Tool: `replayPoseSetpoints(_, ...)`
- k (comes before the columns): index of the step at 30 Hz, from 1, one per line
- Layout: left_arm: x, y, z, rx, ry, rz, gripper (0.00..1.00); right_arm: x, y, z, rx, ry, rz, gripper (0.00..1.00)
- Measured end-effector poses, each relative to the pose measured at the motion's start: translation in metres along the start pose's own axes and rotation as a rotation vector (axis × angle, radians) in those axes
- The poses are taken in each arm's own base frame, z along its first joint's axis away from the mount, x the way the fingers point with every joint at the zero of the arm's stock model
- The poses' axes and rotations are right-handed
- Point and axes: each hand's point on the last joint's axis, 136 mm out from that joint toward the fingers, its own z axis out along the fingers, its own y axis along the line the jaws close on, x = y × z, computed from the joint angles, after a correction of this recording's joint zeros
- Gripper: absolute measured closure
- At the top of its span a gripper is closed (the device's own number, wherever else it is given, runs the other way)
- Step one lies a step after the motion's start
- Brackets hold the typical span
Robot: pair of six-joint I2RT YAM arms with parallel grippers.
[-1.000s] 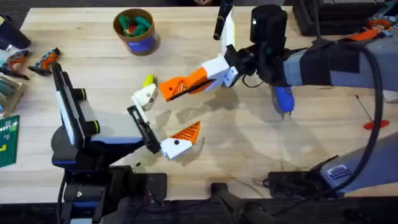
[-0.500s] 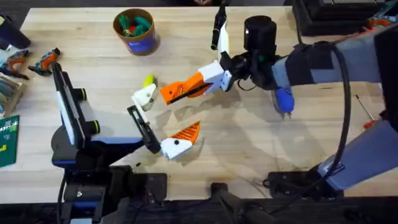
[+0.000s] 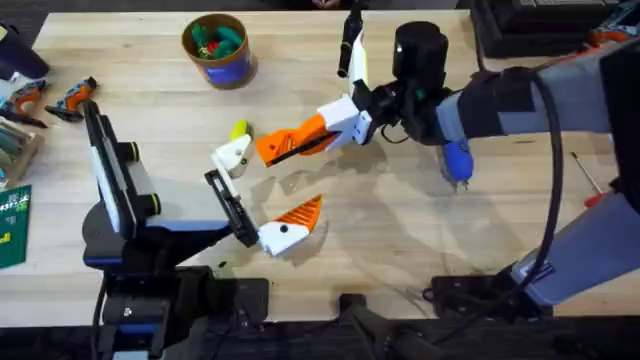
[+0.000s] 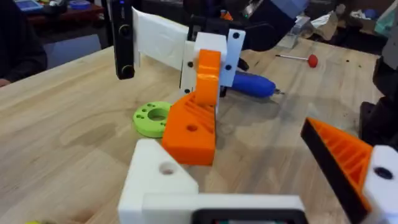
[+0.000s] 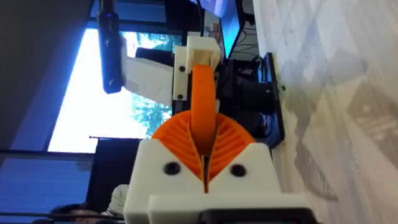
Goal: Pick up the gripper from the table and insert it into the empty holder that is missing its gripper. Then pick up a screw, insert it into the mounting hole, and use the screwdriver to tighten it. Finally, clean up the table by picking up the vegetable and placing it into the bucket.
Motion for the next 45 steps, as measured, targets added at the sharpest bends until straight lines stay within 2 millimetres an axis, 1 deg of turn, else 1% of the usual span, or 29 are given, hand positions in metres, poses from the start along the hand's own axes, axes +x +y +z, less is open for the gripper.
replayPoseSetpoints(10,0.0,0.0,0.0,0.0,0.0,0.0,0.014,0.006,0.001,0.011,-0.004,0.031,-0.005,0.988)
replayPoseSetpoints(23,0.0,0.0,0.0,0.0,0.0,0.0,0.014,0.01,0.002,0.019,-0.007,0.056,-0.006,0.988)
replayPoseSetpoints(45,0.0,0.0,0.0,0.0,0.0,0.0,0.015,0.011,0.003,0.022,-0.009,0.062,-0.034,0.989)
